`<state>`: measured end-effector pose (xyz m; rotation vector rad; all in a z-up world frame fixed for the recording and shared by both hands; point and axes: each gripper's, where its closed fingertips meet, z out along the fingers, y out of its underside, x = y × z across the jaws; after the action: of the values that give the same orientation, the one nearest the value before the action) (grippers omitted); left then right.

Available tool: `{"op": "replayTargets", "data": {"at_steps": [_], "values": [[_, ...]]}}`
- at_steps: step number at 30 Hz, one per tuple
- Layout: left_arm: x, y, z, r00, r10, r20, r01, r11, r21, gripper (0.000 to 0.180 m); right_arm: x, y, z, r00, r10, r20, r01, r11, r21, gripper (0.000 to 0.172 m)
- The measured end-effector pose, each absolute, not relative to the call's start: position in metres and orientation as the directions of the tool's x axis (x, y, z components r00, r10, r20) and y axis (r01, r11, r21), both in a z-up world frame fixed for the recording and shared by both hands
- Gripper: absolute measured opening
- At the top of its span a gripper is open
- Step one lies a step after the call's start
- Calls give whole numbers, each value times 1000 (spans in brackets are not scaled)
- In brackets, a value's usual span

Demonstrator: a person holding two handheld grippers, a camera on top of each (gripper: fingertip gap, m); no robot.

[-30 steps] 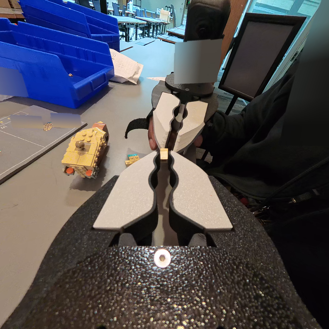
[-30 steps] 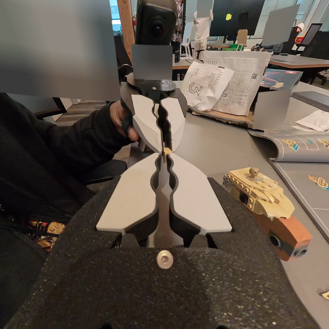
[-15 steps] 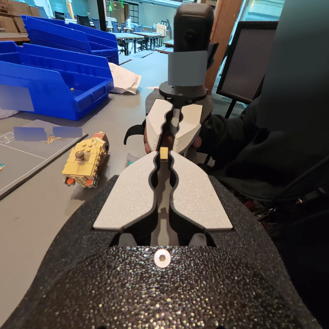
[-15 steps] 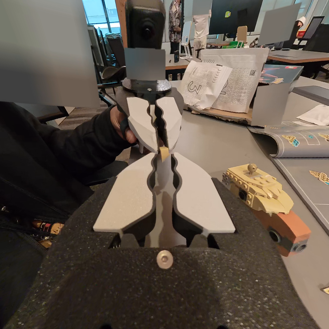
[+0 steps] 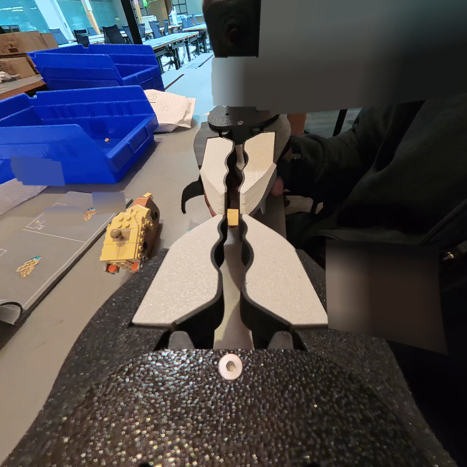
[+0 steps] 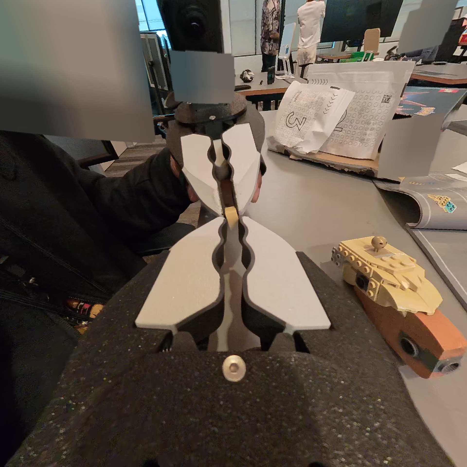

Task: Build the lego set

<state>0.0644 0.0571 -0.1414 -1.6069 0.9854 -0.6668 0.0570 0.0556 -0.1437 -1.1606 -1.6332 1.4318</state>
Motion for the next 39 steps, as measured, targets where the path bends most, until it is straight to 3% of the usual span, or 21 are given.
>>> {"op": "replayTargets", "data": {"at_steps": [23,33,39], "values": [[64,65,-140,549,-790,-272,-406,33,-913,8,57,62,-143,-368,909,-194,240,-109,-965,7],[60,64,-138,516,-856,37,-152,-134,-979,8,64,62,-134,-396,908,-134,170,-71,-983,9],[62,61,-138,482,-871,94,-115,-170,-979,8,62,57,-137,-406,905,-126,178,-57,-982,10]]}}
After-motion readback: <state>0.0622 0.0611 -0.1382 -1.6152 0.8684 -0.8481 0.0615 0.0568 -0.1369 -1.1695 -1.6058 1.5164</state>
